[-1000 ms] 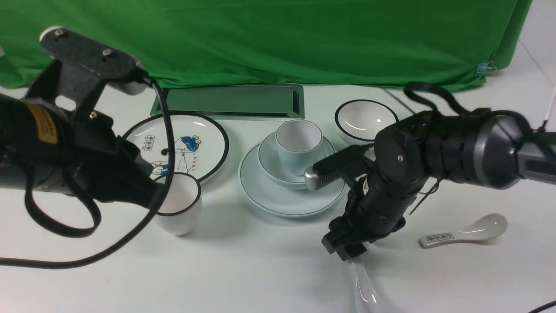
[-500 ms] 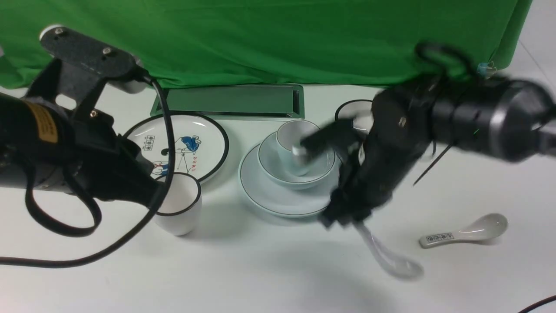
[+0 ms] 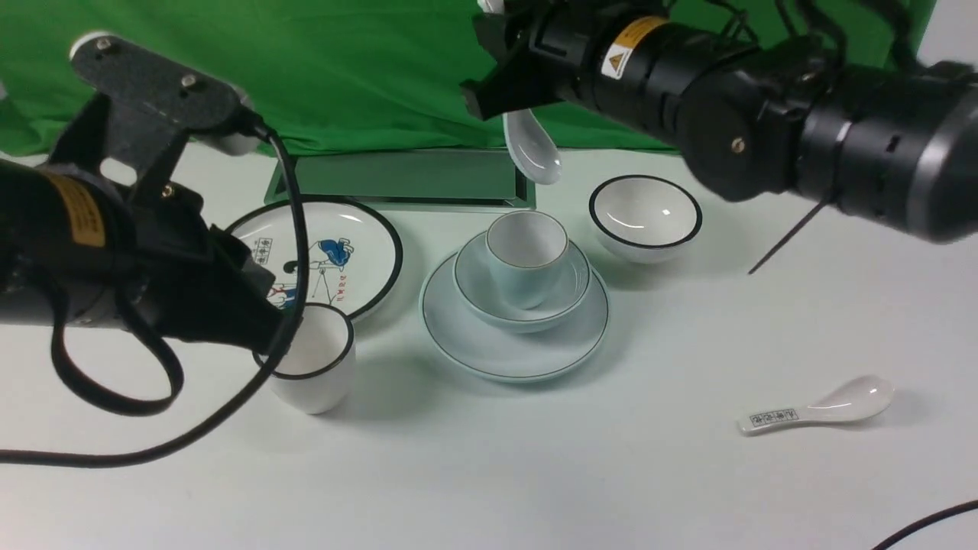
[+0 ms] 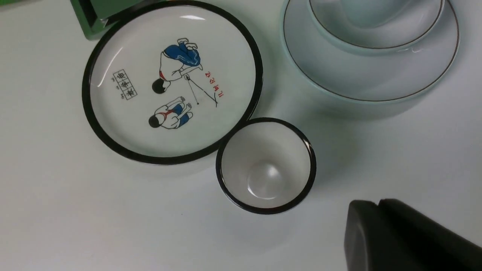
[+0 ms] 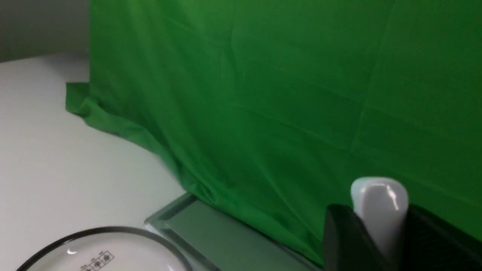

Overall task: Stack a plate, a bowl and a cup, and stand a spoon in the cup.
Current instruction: Use the right arm to put the blue soup spoon into the blue teacup in the middle

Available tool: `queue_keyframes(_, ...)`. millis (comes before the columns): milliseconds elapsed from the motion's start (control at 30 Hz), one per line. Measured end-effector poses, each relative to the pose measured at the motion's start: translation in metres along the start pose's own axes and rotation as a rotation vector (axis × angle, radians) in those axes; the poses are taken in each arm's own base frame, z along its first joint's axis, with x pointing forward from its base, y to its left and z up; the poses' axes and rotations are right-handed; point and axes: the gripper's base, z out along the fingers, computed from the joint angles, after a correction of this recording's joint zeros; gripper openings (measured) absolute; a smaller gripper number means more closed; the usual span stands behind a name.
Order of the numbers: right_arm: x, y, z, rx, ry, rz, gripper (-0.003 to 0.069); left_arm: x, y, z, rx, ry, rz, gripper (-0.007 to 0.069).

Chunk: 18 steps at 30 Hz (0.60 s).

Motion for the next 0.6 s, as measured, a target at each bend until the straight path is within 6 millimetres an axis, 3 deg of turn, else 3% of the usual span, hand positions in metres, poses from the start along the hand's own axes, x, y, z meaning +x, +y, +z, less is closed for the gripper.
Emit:
queue_keyframes(233, 0.046, 0.01, 0.027, -0.012, 0.06, 0.007, 0.0185, 0.01, -0.001, 0.011, -0.004, -0.008, 0.012, -0.003)
queue_keyframes(600, 0.063, 0.013, 0.03, -0.036, 0.164, -0.011, 0.0185, 0.007, -0.002, 0.015, -0.011, -0.084, 0.022, -0.003)
